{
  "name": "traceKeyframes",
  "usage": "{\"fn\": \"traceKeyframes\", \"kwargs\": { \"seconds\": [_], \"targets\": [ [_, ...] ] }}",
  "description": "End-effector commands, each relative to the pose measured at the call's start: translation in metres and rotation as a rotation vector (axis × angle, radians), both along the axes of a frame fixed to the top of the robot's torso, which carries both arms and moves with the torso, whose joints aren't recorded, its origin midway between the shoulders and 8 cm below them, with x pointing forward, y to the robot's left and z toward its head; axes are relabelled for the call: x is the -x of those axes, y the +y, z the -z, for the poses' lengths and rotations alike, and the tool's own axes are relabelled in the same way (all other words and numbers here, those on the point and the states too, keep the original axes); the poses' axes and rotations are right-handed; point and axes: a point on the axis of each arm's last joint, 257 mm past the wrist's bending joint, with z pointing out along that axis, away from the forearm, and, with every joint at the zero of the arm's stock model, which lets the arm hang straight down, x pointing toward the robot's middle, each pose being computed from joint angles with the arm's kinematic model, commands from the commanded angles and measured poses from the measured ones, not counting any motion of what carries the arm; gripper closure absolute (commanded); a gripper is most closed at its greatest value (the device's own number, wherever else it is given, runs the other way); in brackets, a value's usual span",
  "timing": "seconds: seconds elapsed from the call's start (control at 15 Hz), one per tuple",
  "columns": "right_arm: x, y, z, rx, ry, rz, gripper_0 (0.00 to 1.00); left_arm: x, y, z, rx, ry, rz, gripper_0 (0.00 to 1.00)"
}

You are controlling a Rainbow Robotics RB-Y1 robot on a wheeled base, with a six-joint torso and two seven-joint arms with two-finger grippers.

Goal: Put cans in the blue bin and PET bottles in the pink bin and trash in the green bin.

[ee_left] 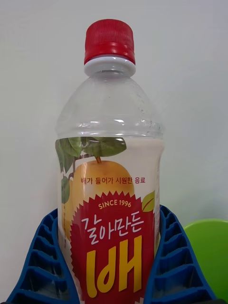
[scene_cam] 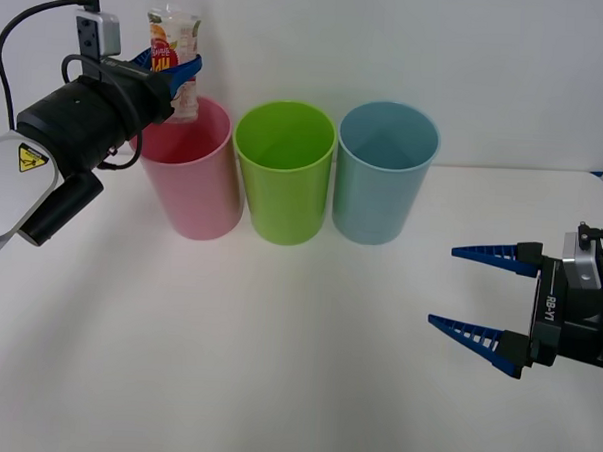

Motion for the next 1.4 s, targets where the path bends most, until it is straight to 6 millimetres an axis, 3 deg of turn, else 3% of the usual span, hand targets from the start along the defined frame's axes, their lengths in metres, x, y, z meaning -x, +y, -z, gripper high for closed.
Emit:
{"fn": "traceKeyframes", "kwargs": {
  "seconds": [0.07,0.13,1.0,1.2,1.4],
  "targets": [
    [0.000,0.000,0.000,0.000,0.000,0.000,0.00,-0.001,0.005,-0.005,-0.020,-0.022,-0.015,0.36],
    [0.000,0.000,0.000,0.000,0.000,0.000,0.00,-0.002,0.006,-0.007,-0.026,-0.033,-0.022,0.00],
    [0.000,0.000,0.000,0.000,0.000,0.000,0.00,-0.001,0.003,-0.005,-0.041,-0.028,-0.011,0.00],
    [0.000,0.000,0.000,0.000,0.000,0.000,0.00,0.016,-0.012,-0.006,-0.073,0.037,0.091,0.00],
    [0.000,0.000,0.000,0.000,0.000,0.000,0.00,0.052,-0.024,-0.015,-0.078,0.087,0.215,0.00]
  ]
}}
